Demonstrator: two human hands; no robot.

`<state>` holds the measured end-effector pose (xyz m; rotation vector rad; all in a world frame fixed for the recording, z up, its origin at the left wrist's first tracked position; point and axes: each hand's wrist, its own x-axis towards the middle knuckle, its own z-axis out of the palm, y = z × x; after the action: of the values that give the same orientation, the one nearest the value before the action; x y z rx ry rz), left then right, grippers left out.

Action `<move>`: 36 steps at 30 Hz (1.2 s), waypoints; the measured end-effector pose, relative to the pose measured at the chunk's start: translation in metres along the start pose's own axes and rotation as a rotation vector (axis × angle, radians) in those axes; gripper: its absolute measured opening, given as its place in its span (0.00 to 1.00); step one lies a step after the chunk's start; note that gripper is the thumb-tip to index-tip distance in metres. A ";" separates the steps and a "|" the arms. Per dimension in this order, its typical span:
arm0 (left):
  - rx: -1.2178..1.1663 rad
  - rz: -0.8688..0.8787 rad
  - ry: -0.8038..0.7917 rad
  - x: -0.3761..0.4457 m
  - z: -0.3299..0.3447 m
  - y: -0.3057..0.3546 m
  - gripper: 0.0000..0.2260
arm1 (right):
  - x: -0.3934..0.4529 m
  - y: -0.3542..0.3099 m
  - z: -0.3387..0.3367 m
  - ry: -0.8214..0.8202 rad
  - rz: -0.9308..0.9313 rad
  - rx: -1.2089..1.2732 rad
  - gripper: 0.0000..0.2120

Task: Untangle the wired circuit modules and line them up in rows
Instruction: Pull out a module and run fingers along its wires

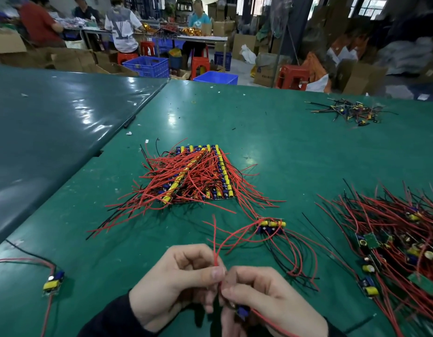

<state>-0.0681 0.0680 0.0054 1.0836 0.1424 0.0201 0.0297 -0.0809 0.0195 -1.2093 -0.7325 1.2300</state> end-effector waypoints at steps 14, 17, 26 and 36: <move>-0.128 -0.021 -0.292 -0.006 -0.001 0.005 0.07 | -0.003 -0.010 0.001 -0.283 0.056 0.008 0.12; -0.074 -0.005 -0.172 -0.006 0.000 0.006 0.11 | -0.002 -0.006 0.002 -0.217 0.069 0.046 0.09; 0.324 0.430 0.250 -0.002 0.012 -0.008 0.06 | -0.003 0.006 0.009 0.180 -0.022 -0.029 0.12; -0.044 0.206 0.301 0.004 0.013 -0.013 0.09 | -0.003 0.006 0.014 0.239 -0.121 -0.112 0.12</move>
<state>-0.0634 0.0511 -0.0004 1.0430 0.2993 0.3710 0.0143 -0.0800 0.0185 -1.3572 -0.6927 0.9359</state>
